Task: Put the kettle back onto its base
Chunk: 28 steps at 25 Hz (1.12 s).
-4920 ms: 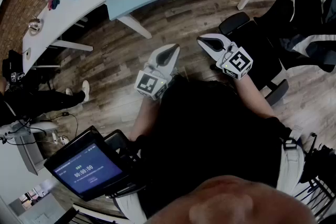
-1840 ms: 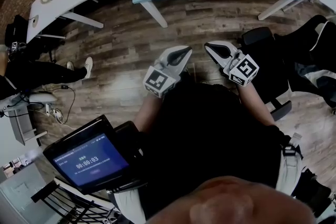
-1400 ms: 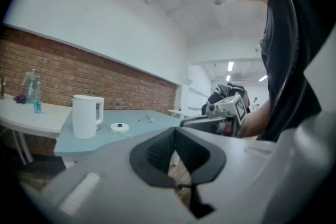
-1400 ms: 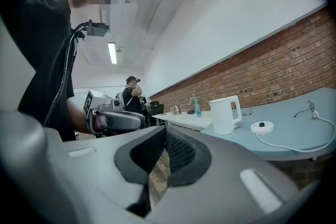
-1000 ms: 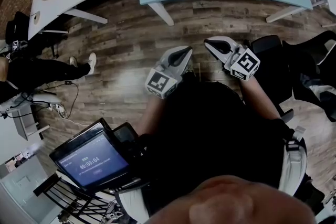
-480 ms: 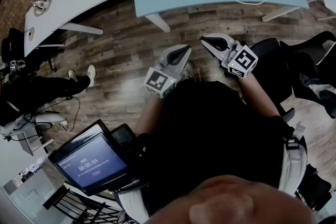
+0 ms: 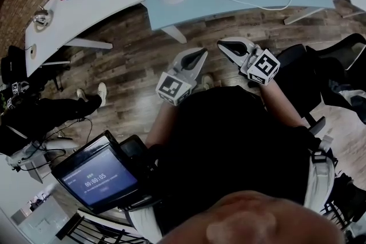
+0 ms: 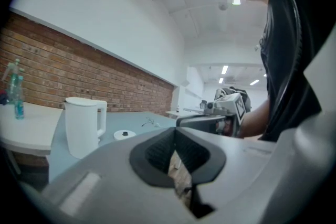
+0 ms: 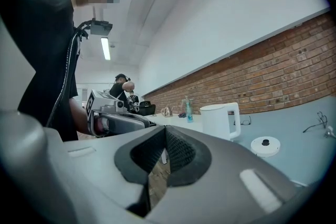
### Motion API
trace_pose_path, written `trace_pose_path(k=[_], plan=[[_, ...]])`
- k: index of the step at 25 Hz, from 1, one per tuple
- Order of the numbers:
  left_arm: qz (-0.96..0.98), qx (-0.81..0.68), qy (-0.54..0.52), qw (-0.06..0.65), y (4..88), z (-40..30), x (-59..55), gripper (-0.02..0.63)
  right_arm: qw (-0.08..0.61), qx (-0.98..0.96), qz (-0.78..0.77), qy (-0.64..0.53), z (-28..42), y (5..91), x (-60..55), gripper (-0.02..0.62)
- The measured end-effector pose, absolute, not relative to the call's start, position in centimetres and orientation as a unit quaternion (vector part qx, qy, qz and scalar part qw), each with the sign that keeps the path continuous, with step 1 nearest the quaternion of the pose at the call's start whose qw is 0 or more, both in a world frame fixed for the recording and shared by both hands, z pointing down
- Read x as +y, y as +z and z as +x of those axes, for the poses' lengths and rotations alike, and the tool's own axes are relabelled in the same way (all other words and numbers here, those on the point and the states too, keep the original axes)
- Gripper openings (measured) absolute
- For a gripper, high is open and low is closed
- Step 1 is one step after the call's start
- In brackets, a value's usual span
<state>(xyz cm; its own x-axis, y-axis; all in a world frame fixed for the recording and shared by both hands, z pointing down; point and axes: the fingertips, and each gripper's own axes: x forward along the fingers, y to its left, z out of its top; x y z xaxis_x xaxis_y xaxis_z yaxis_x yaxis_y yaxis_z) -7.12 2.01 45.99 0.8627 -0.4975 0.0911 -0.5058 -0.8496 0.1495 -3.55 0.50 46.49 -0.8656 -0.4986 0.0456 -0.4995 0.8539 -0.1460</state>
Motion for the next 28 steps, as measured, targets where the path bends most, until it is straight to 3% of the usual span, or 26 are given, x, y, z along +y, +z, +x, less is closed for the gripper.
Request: trace_pose_path(k=[28], plan=[[0.954,-0.283,-0.008,0.093,45.8,-13.0,0.0,0.002,0.020,-0.965,0.256,0.050,-8.5,46.1,-2.5,0.005]])
